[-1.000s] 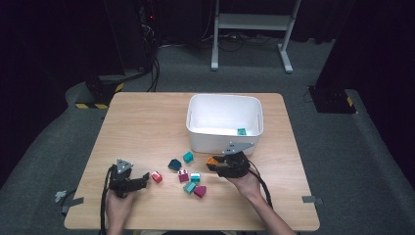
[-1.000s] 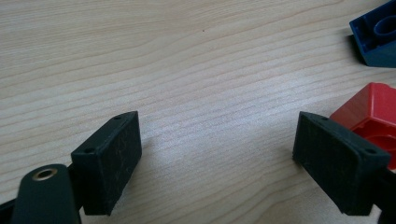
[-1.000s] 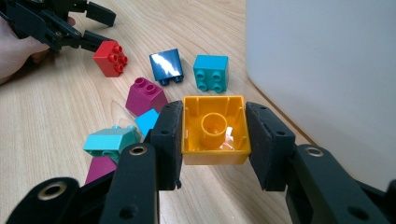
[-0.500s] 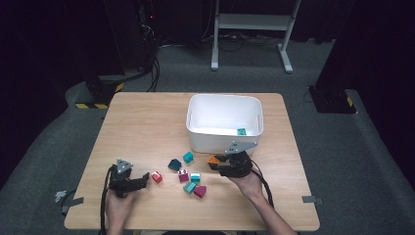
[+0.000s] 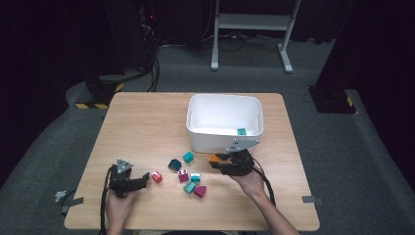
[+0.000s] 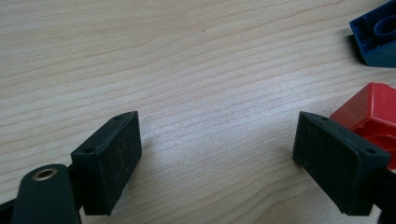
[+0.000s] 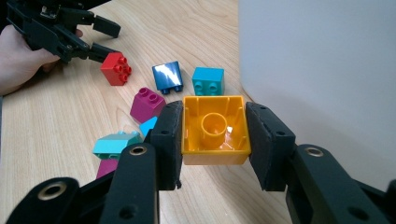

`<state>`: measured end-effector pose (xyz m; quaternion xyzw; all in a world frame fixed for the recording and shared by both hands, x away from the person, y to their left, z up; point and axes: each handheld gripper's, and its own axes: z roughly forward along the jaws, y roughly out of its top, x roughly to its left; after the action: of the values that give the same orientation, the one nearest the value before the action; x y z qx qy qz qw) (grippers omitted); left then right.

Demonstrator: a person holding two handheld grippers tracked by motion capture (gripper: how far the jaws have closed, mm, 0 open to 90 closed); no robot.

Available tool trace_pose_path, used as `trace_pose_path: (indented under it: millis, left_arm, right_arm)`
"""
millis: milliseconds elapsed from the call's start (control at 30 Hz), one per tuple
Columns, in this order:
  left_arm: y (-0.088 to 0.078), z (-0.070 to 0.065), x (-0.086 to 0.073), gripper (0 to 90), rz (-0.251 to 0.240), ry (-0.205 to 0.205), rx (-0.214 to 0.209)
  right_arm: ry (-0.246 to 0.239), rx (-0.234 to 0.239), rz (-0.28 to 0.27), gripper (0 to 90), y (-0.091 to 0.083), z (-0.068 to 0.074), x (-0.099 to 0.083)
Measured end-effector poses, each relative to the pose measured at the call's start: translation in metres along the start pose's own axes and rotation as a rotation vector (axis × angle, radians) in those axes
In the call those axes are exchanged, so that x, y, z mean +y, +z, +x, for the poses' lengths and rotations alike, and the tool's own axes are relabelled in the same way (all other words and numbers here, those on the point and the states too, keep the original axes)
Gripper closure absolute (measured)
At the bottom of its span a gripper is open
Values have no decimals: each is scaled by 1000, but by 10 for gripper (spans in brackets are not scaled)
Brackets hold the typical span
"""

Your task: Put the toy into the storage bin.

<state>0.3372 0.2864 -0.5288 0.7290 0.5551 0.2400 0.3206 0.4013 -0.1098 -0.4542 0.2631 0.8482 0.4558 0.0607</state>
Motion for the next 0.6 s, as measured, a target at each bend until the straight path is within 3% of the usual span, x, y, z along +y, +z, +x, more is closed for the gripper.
trace_pose_path:
  millis: [600]
  left_arm:
    - [0,0,0,155,0,0,0]
  right_arm:
    - [-14,-10,1,587,-13,-1,9]
